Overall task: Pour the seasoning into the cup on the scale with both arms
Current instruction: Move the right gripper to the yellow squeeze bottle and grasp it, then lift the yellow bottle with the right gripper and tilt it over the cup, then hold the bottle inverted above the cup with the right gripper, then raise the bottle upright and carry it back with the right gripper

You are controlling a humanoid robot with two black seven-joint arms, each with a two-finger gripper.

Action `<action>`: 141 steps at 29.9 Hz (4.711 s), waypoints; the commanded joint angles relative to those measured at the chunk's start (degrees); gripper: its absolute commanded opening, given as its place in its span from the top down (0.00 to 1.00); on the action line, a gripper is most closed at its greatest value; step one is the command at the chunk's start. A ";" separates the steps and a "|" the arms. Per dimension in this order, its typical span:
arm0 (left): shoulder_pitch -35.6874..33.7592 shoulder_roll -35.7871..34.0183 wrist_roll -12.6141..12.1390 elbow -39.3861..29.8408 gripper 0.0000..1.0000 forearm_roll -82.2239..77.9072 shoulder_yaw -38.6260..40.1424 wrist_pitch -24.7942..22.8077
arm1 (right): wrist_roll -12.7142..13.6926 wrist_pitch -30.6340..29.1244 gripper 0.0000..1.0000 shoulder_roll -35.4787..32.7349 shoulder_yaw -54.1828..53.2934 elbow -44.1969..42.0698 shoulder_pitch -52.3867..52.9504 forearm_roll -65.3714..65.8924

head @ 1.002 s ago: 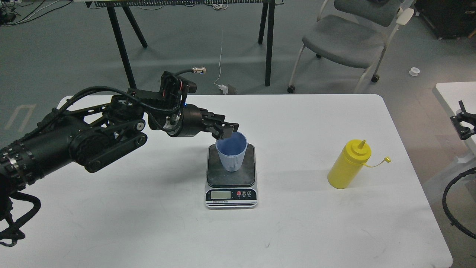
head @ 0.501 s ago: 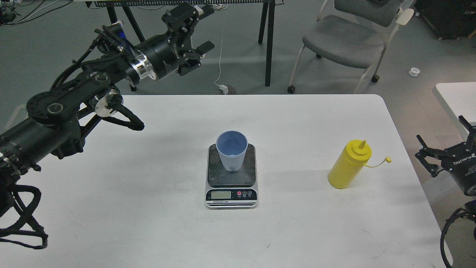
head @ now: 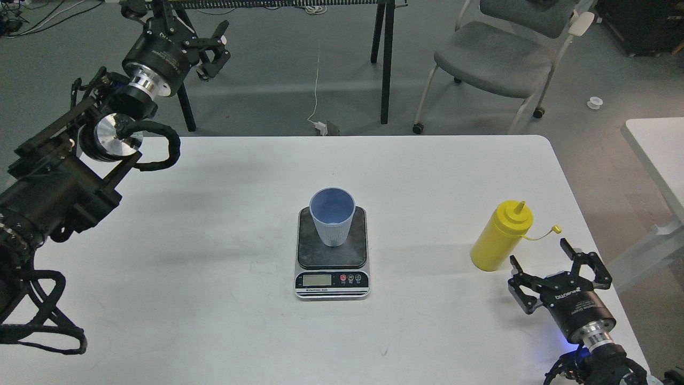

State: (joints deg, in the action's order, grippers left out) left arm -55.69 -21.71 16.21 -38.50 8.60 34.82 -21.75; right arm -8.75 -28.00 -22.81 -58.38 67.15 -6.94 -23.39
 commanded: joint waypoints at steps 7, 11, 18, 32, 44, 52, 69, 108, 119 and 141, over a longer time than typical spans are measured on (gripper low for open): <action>0.93 0.09 -0.04 0.00 0.01 -0.16 0.07 0.13 | -0.39 0.00 0.01 3.65 -0.07 -0.35 -0.01 0.19; 0.93 0.00 0.05 -0.35 0.01 -0.17 0.07 0.13 | -0.48 0.00 0.01 4.53 -0.42 -0.44 0.70 0.27; 1.02 -1.31 0.05 -0.61 0.01 -0.17 0.07 0.04 | -0.66 0.00 0.01 6.90 -0.86 -1.58 3.51 0.36; 2.43 -2.81 0.23 -0.70 0.01 -0.17 -0.11 0.04 | -0.92 0.00 0.03 8.66 -2.71 -8.96 10.89 0.54; 2.43 -3.87 0.58 -1.23 0.01 -0.17 0.07 0.83 | -1.71 0.00 0.46 10.15 -2.44 -13.98 13.53 2.30; 2.43 -3.87 0.67 -1.93 0.01 -0.17 0.07 1.01 | -2.94 0.00 0.61 6.92 -3.50 -7.49 16.07 2.73; 4.00 -4.57 0.14 -2.46 0.01 0.36 2.26 0.04 | -6.63 25.17 0.61 8.57 5.35 10.81 31.62 60.46; 7.35 -6.06 0.67 -3.16 0.01 0.36 4.11 -0.93 | -12.35 50.59 0.65 20.44 48.71 -21.00 62.40 114.79; 7.43 -5.98 0.67 -3.16 0.01 0.36 4.11 -0.93 | -13.31 50.59 0.64 18.16 50.11 -20.48 62.48 117.17; 7.17 -5.27 0.23 -3.25 0.01 0.27 4.20 -0.58 | -13.49 47.16 0.65 -4.68 40.28 5.08 58.28 71.16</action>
State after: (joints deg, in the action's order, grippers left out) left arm -48.42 -27.04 16.63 -41.72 8.88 38.92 -22.38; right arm -22.09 20.45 -22.53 -15.84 66.71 53.77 60.09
